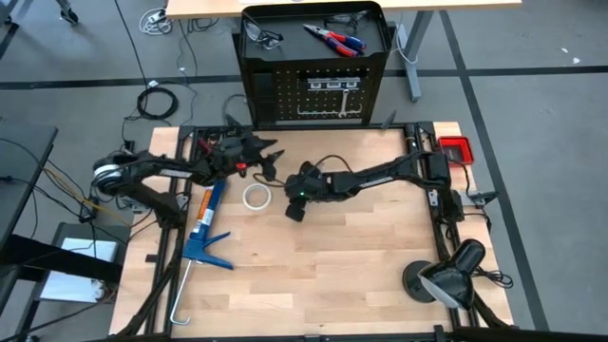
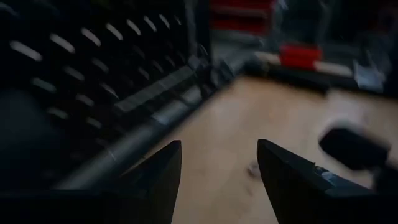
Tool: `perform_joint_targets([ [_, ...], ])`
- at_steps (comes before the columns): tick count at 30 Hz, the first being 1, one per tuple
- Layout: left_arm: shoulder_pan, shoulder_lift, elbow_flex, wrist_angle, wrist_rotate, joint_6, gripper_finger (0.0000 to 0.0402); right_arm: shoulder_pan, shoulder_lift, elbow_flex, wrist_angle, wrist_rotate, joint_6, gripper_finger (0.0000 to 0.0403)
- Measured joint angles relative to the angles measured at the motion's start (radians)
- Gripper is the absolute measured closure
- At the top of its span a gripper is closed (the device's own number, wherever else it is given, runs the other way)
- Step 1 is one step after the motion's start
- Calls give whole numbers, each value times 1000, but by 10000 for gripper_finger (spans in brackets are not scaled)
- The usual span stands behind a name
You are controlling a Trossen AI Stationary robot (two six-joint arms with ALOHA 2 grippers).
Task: Hang tools onto peg board
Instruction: Hang the tape on the peg board
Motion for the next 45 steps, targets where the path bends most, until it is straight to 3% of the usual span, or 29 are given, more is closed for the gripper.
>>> perform_joint_targets([
  [8,-1,-273,-132,0,-52,39,188,-1,93,58,172,-49,-51,253],
  [16,-1,-390,-179,-60,-153,57,188,43,109,98,174,-37,-275,255],
  [21,-1,-413,-189,-56,-158,69,188,56,109,98,172,-95,-374,257],
  [28,-1,-412,-187,-60,-114,58,188,43,109,163,118,-142,-361,243],
  [37,-1,-412,-187,-99,-255,54,188,22,108,222,19,-150,-414,196],
  [40,-1,-412,-187,-150,-211,74,188,13,97,221,2,-136,-409,194],
  [45,-1,-411,-171,-227,-88,93,188,9,4,222,-160,-18,-416,199],
])
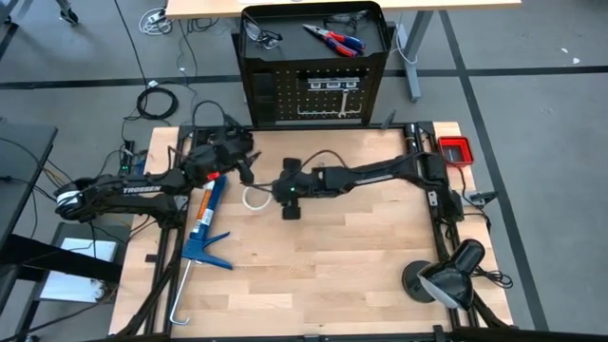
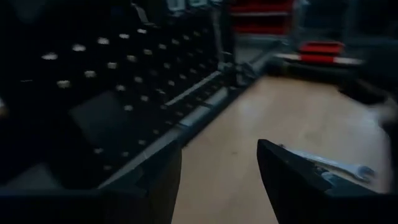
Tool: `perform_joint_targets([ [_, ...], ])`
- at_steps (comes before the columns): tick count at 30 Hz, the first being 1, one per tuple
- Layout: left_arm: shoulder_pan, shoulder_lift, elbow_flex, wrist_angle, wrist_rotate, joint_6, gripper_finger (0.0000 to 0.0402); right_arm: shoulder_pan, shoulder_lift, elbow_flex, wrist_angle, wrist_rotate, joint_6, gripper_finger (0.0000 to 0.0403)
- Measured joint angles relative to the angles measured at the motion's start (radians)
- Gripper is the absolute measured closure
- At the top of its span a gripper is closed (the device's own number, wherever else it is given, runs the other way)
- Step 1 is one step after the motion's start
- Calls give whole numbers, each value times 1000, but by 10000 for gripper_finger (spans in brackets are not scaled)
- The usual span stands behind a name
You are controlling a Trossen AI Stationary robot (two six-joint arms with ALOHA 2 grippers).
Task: Hang tools onto peg board
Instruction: Hang the tape on the peg board
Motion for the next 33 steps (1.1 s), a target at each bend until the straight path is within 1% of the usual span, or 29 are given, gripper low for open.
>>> perform_joint_targets([
  [2,-1,0,37,-63,22,-20,188,-14,-36,1,-84,17,3,201],
  [5,-3,21,99,-147,24,-49,188,-32,-85,0,-187,26,5,204],
  [10,-24,99,143,-147,25,-70,188,-52,-125,-3,-328,23,-10,206],
  [13,-43,157,155,-150,42,-72,188,-73,-156,-58,-336,4,-57,206],
  [15,-61,185,156,-151,67,-83,188,-91,-188,-124,-300,-9,-84,206],
  [18,-93,197,157,-162,99,-165,188,-118,-260,-248,-231,-26,-104,206],
  [21,-119,183,157,-229,115,-246,188,-146,-364,-383,-114,-27,-115,206],
  [23,-132,176,160,-299,118,-288,188,-160,-432,-476,-22,-26,-117,206],
  [25,-144,176,185,-423,118,-331,188,-171,-498,-560,53,-26,-118,206],
  [28,-171,180,244,-618,117,-351,188,-182,-589,-662,154,-28,-120,206],
  [31,-209,183,289,-737,117,-335,188,-191,-655,-747,241,-28,-120,206],
  [33,-230,183,300,-780,118,-334,188,-192,-689,-795,292,-27,-119,206],
])
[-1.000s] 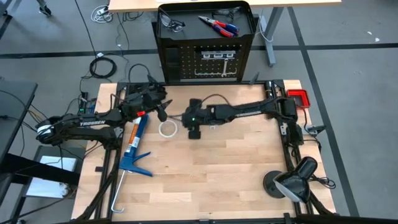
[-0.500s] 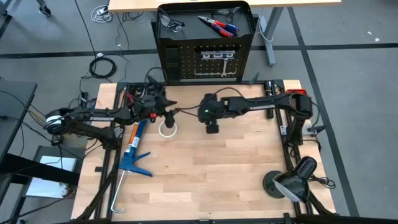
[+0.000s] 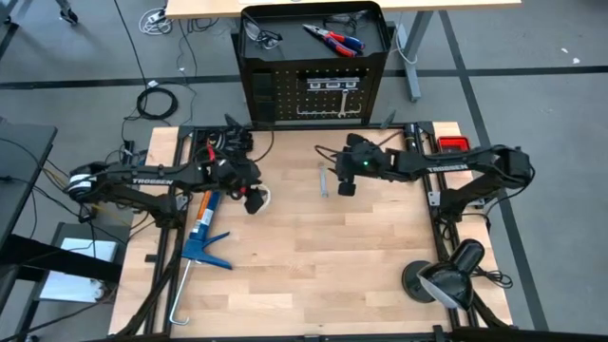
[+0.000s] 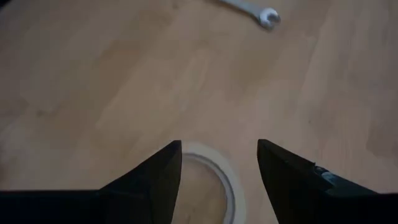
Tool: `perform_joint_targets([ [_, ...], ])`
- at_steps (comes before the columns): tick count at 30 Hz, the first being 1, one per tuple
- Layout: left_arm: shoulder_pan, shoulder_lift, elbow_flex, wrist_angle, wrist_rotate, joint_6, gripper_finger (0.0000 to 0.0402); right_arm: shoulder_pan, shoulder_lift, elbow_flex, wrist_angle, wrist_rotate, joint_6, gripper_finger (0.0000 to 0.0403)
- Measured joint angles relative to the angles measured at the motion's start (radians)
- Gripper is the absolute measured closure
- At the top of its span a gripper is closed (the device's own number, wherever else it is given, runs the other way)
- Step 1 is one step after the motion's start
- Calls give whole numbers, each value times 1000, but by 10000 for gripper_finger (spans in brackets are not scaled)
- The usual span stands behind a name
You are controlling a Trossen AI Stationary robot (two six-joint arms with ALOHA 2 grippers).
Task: Hang tools onto peg board
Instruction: Hang the tape on the peg board
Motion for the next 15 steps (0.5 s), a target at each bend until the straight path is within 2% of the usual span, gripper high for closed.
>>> perform_joint_targets([
  [8,-45,34,1,-93,47,-79,188,1,-56,-125,186,-1,22,206],
  [15,-103,130,1,-94,7,18,188,3,-72,-109,185,3,-43,206],
])
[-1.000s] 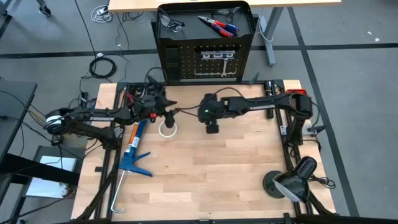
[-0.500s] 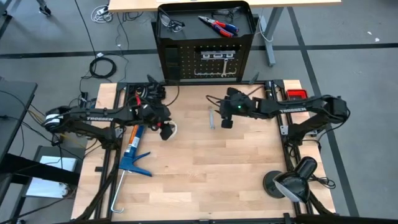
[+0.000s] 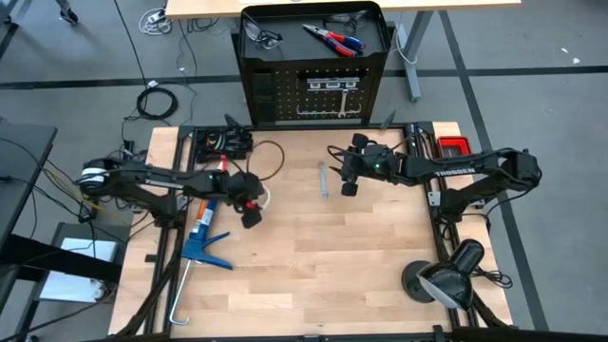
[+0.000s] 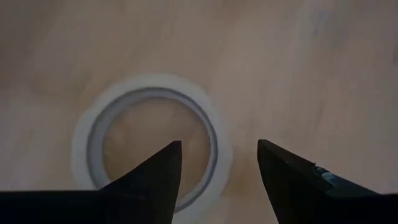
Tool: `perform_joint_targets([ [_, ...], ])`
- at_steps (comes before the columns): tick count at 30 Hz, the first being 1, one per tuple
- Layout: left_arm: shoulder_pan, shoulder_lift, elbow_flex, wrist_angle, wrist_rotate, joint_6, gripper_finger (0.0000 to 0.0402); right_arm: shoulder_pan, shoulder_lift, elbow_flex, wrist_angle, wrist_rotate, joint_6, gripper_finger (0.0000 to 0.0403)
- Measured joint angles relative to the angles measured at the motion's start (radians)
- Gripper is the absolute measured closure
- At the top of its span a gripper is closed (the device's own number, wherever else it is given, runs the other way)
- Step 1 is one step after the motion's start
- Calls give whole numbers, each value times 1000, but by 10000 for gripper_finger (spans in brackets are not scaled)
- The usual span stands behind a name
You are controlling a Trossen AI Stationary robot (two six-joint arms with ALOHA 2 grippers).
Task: Hang tools onto peg board
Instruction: Hang the tape on the peg board
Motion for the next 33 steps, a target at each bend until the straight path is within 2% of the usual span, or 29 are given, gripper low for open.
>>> perform_joint_targets([
  [3,-19,56,1,13,-28,7,188,1,-6,-2,-72,0,12,206],
  [8,-37,159,60,-2,-90,16,188,1,-6,-2,-94,0,9,206],
  [13,-57,272,147,-73,-98,115,203,0,-6,-2,-92,0,8,206],
  [16,-80,331,199,-124,-136,168,256,0,-6,-2,-94,0,8,206],
  [20,-117,369,264,-181,-220,197,370,0,-6,-2,-93,1,8,206],
  [24,-157,372,299,-194,-444,251,380,0,-6,-2,-93,1,9,206],
  [27,-182,363,337,-231,-658,323,380,0,-6,-2,-94,1,11,206],
  [31,-168,365,366,-219,-941,496,380,0,-6,-2,-92,1,11,206],
  [33,-143,365,386,-202,-1029,589,380,0,-6,-2,-91,1,11,206],
])
